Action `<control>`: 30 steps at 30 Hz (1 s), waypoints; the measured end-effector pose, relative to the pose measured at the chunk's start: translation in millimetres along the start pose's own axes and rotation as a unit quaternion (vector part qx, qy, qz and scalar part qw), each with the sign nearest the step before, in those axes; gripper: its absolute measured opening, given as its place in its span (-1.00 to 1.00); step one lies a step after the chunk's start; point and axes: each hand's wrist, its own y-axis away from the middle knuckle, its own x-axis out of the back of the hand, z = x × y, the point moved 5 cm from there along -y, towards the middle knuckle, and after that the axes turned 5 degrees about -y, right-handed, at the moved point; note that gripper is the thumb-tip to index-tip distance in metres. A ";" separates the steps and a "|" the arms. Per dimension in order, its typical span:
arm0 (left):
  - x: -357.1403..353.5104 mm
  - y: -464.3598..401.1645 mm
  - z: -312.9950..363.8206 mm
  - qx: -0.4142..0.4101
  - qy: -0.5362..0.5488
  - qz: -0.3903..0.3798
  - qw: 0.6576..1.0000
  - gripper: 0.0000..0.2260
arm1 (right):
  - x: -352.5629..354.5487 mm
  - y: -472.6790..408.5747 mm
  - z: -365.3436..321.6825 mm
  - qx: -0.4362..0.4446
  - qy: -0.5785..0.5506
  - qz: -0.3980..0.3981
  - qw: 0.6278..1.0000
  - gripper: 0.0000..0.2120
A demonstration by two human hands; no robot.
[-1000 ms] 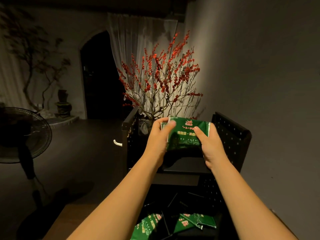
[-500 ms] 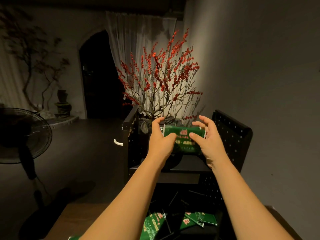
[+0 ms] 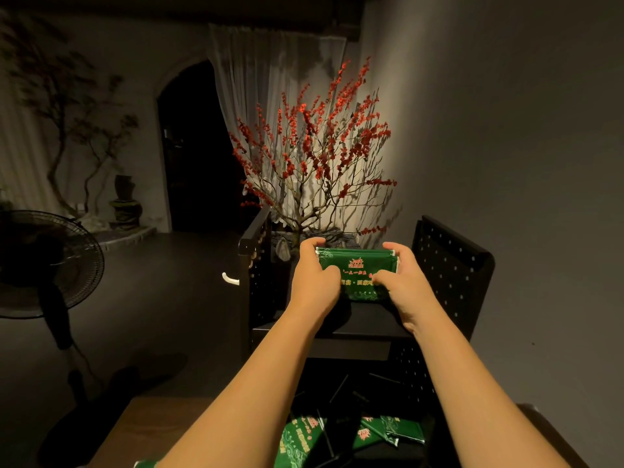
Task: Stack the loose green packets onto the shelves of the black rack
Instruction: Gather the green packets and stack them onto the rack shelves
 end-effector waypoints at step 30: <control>27.2 42.5 2.4 -0.177 -0.470 -0.027 0.865 -0.67 | -76.0 -34.5 -12.4 -0.138 0.175 -0.049 0.974 -0.65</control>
